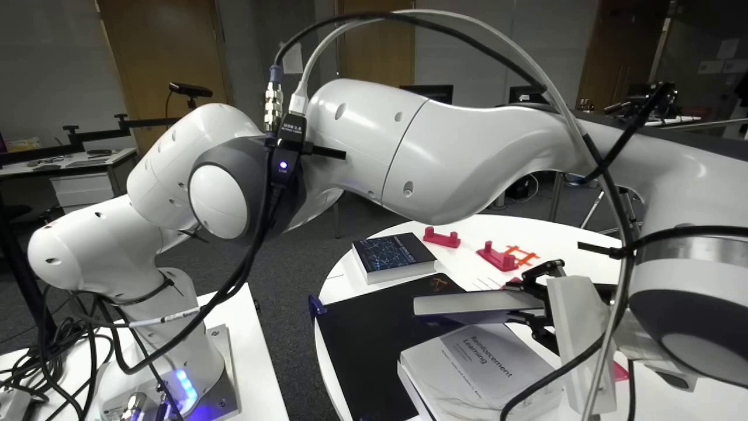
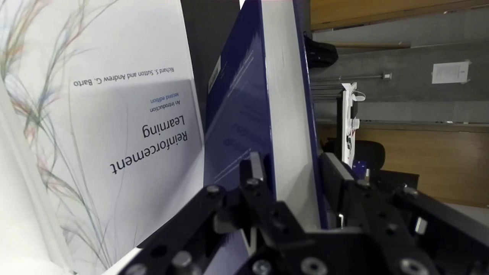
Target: Move the blue book to the right
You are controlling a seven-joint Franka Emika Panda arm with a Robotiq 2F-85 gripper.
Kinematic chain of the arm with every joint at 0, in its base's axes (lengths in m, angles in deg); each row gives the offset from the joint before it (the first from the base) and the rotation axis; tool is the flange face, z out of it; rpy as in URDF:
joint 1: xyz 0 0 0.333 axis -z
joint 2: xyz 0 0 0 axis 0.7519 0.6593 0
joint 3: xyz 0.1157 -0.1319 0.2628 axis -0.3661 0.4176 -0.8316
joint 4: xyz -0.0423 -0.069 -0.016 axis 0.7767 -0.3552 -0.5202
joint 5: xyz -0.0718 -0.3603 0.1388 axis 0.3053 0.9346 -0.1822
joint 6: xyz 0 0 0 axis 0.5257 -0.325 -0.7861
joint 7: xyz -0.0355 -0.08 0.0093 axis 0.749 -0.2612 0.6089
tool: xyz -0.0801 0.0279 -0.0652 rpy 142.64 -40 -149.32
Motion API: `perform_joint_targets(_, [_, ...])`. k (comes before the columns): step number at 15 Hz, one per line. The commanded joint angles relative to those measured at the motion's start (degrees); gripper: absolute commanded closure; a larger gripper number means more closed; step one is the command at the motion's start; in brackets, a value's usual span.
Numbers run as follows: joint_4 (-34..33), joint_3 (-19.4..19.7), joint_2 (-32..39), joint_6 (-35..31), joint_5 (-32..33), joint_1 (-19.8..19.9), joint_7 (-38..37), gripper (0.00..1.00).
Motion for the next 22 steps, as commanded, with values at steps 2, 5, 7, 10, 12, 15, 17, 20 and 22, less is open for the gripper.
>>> perform_joint_targets(2, [-6.9, -3.8, 2.1, 5.9, 0.5, 3.4, -2.0, 0.82])
perform_joint_targets(5, [-9.7, -5.2, 3.8, 7.1, 0.2, 4.7, -2.7, 0.23])
perform_joint_targets(7, [-11.7, -6.5, 4.7, 9.0, -0.6, 5.8, -3.9, 0.08])
perform_joint_targets(10, [-14.6, -8.5, 5.2, 11.5, -1.5, 7.0, -6.4, 0.00])
perform_joint_targets(12, [-14.7, -8.4, 4.7, 11.9, -2.4, 6.8, -7.2, 0.00])
perform_joint_targets(15, [-15.5, -8.7, 4.3, 11.3, -2.9, 6.4, -7.8, 0.00])
perform_joint_targets(17, [-15.5, -8.4, 3.2, 9.9, -2.6, 5.9, -7.6, 0.00])
perform_joint_targets(20, [-15.5, -7.8, 1.0, 7.7, -2.4, 5.2, -7.8, 0.00])
perform_joint_targets(22, [-15.4, -7.5, -0.7, 5.0, -2.2, 4.6, -7.8, 0.00])
